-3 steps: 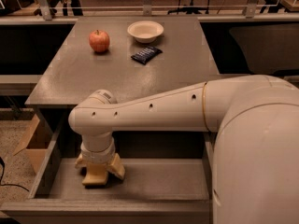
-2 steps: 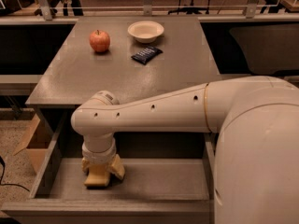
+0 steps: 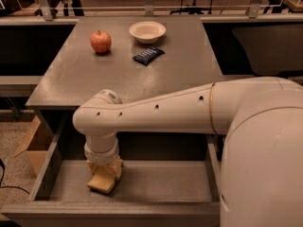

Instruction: Pick sponge from top drawer and place on counter

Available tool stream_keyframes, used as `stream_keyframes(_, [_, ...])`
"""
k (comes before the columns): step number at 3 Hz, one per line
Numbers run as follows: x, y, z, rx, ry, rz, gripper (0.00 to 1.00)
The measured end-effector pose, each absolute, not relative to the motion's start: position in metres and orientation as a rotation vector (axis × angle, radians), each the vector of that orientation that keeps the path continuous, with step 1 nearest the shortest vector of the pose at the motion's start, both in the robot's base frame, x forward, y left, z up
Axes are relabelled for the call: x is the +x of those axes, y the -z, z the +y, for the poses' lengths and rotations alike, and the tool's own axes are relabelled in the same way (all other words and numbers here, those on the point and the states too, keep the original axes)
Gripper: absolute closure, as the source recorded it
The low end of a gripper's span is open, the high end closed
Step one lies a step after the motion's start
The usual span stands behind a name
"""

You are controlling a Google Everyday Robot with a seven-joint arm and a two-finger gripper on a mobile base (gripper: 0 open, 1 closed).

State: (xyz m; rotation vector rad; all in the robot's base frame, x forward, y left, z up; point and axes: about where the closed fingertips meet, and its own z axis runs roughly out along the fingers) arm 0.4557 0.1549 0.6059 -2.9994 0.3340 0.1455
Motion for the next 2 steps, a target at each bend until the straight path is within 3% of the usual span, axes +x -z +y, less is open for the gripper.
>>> stream_keyframes(1, [0.456,-0.606,0.155,-2.999,-0.145,0.334,1.00])
stream_keyframes(2, [0.451,-0.644,0.146,-3.023,-0.050,0.324,1.00])
